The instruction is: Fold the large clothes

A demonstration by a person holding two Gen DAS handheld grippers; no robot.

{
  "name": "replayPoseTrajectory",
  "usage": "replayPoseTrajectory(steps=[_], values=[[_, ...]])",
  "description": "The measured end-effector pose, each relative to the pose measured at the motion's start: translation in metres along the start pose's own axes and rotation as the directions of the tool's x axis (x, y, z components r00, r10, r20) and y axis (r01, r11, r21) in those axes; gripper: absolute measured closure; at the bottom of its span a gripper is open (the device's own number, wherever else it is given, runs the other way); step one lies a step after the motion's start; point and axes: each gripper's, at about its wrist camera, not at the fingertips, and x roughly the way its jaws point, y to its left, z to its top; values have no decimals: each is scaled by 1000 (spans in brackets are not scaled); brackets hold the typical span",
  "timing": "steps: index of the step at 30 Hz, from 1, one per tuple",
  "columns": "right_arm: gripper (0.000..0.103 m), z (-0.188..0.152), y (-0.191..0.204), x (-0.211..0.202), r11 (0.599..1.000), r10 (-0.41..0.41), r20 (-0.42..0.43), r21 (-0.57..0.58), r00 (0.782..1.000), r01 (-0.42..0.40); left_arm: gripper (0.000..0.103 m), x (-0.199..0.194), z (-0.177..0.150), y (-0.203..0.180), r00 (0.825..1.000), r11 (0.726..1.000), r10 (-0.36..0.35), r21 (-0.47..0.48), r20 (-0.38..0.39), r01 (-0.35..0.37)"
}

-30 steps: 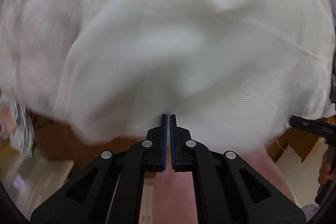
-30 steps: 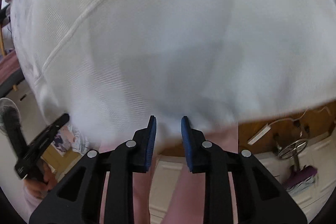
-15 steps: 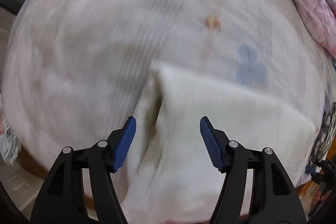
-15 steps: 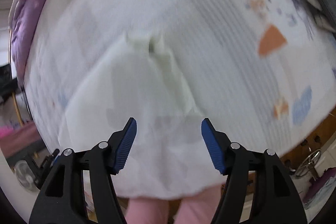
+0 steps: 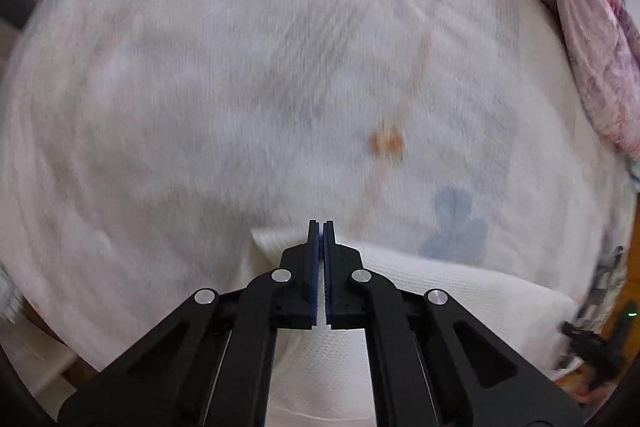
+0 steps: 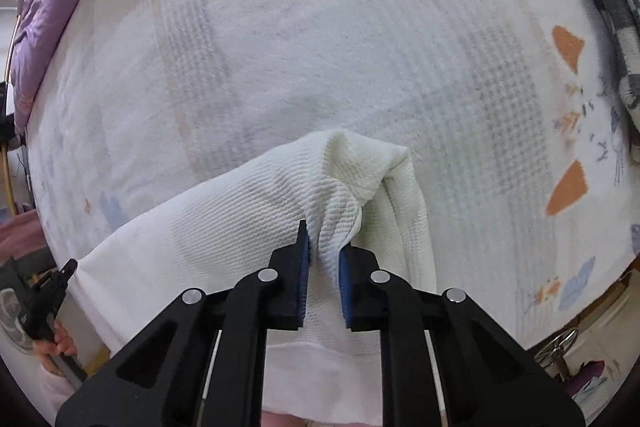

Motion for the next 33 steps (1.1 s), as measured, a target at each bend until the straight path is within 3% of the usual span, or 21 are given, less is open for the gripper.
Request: replayPoseTrajectory(steps=[2,5,7,8,9,10,11,14,17,19,20,21,23,25,28,29,30,33], values=[[92,4,6,-4,1000,1,20,-7,1000,-1,103,-6,17,0,997,998,50,39,65,-53],[87,19,8,10,999,-49,-6,-4,999,49,103,5,43,17,1000,1000,15,22,-14,-15],[63,24,7,28,990,-136,-83,16,987,138,102,8,39,10,998,997,-9,73,-65,14],[63,23,8,26,991,-128,-78,30,989,130,99,6,28,8,999,994,25,107,-38,-20],[62,20,9,21,995,-94,-65,26,993,96,92,1,18,5,998,988,49,147,-40,-43],[60,15,10,15,998,-69,-57,8,996,70,72,-2,4,2,997,982,59,182,-44,-50],[60,7,11,6,997,-79,-40,-16,996,78,62,-5,-10,1,998,979,48,200,-51,-37],[60,-26,6,-7,992,-111,-3,-59,994,111,63,-8,-63,1,993,970,26,241,-119,4],[63,-63,-22,24,992,-127,-105,-20,986,126,63,9,-122,13,969,976,61,220,-241,-6],[102,-88,-47,54,991,-82,-211,84,974,101,64,24,-152,24,947,979,109,195,-303,-50],[102,-107,-60,69,979,-21,-274,191,961,76,69,30,-166,31,937,982,128,173,-326,-74],[102,-125,-65,73,966,50,-285,257,957,26,74,34,-176,39,935,986,131,146,-330,-86],[103,-147,-53,70,977,61,-289,211,955,2,98,34,-184,52,938,984,163,122,-307,-131],[103,-167,-43,72,983,55,-314,186,948,4,101,37,-180,62,935,980,193,114,-296,-166],[103,-192,-44,89,981,18,-400,182,916,60,100,46,-165,70,925,981,187,116,-331,-157],[103,-195,-41,84,984,-6,-390,163,921,75,101,41,-162,65,922,976,202,147,-329,-162],[103,-201,-40,72,987,13,-351,154,936,44,101,28,-158,56,933,966,217,198,-287,-164],[103,-202,-22,32,998,-31,-214,54,976,43,101,-1,-164,27,955,953,163,291,-249,-87]])
